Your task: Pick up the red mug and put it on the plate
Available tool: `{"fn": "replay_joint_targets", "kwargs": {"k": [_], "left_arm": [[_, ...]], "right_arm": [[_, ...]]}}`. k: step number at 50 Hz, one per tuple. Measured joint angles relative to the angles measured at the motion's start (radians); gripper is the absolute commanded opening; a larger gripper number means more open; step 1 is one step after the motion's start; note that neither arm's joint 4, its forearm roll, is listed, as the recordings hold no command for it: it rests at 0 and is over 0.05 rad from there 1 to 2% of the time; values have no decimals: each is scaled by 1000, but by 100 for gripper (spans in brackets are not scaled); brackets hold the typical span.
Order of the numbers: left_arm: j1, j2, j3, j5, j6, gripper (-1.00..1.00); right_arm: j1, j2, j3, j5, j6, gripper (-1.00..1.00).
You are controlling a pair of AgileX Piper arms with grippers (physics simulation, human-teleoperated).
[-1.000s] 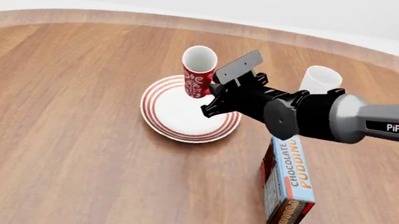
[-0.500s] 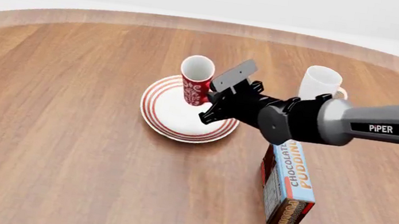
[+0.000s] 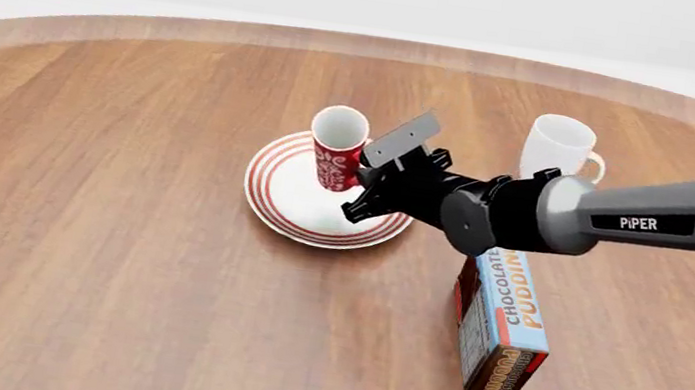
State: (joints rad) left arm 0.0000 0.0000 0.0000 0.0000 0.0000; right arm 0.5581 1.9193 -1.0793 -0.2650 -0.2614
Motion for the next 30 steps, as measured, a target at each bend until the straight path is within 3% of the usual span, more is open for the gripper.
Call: {"fn": "replay_joint_targets", "kwargs": {"k": [30], "left_arm": [[0,0,0,0,0,100]], "right_arm": [[0,46,-24,-8,7,-100]]}}
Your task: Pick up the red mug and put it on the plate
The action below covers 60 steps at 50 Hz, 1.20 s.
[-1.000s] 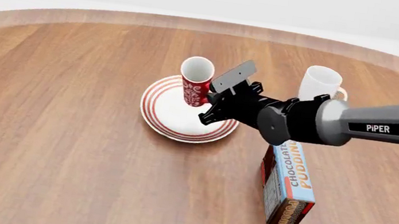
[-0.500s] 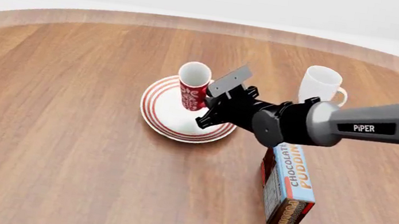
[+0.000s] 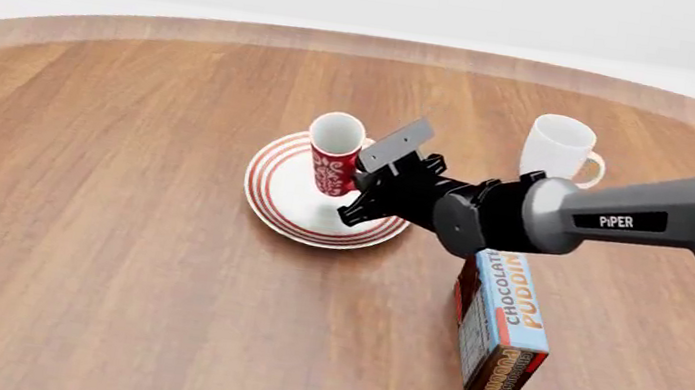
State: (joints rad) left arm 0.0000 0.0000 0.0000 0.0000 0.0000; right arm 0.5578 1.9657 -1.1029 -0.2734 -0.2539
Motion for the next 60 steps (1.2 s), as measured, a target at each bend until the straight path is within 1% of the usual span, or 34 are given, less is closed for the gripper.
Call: {"fn": "replay_joint_targets", "kwargs": {"k": [46,47,60], "left_arm": [[0,0,0,0,0,100],[0,0,0,0,0,100],[0,0,0,0,0,100]], "right_arm": [[-9,66,-46,-2,2,-100],[-10,68,-48,-2,1,100],[-18,77,-59,-10,-4,100]]}}
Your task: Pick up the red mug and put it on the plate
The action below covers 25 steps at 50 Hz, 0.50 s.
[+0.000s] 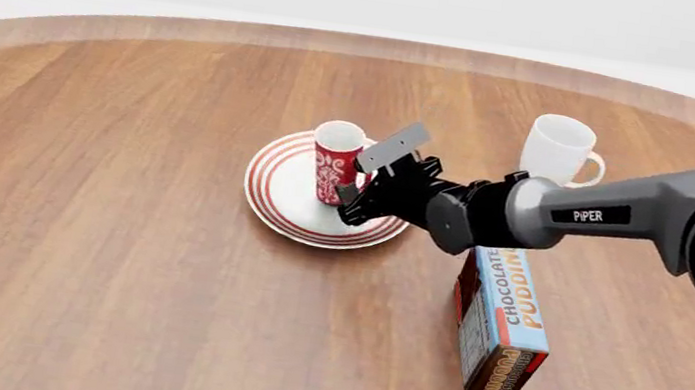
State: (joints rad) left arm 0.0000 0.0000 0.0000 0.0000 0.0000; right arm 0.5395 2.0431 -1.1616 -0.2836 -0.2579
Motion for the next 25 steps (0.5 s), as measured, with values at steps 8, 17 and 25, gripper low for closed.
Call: {"fn": "replay_joint_targets", "kwargs": {"k": [8,17,25], "left_arm": [[0,0,0,0,0,100],[0,0,0,0,0,100],[0,0,0,0,0,100]], "right_arm": [[-6,-2,8,-12,-5,100],[-10,-1,16,-21,-8,100],[-10,-15,24,-14,-7,100]]}}
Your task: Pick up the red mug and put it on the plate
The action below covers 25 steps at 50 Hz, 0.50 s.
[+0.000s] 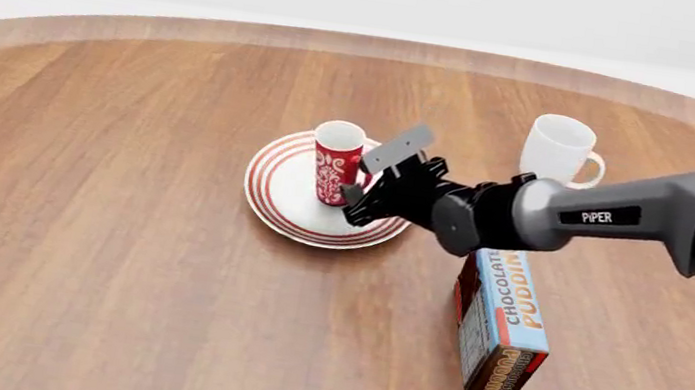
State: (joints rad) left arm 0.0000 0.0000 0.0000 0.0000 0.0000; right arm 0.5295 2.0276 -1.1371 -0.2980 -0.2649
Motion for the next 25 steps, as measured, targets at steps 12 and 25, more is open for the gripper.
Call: {"fn": "replay_joint_targets", "kwargs": {"k": [12,25], "left_arm": [[0,0,0,0,0,100],[0,0,0,0,0,100]], "right_arm": [[-1,-79,46,15,3,100],[12,-222,144,31,13,100]]}}
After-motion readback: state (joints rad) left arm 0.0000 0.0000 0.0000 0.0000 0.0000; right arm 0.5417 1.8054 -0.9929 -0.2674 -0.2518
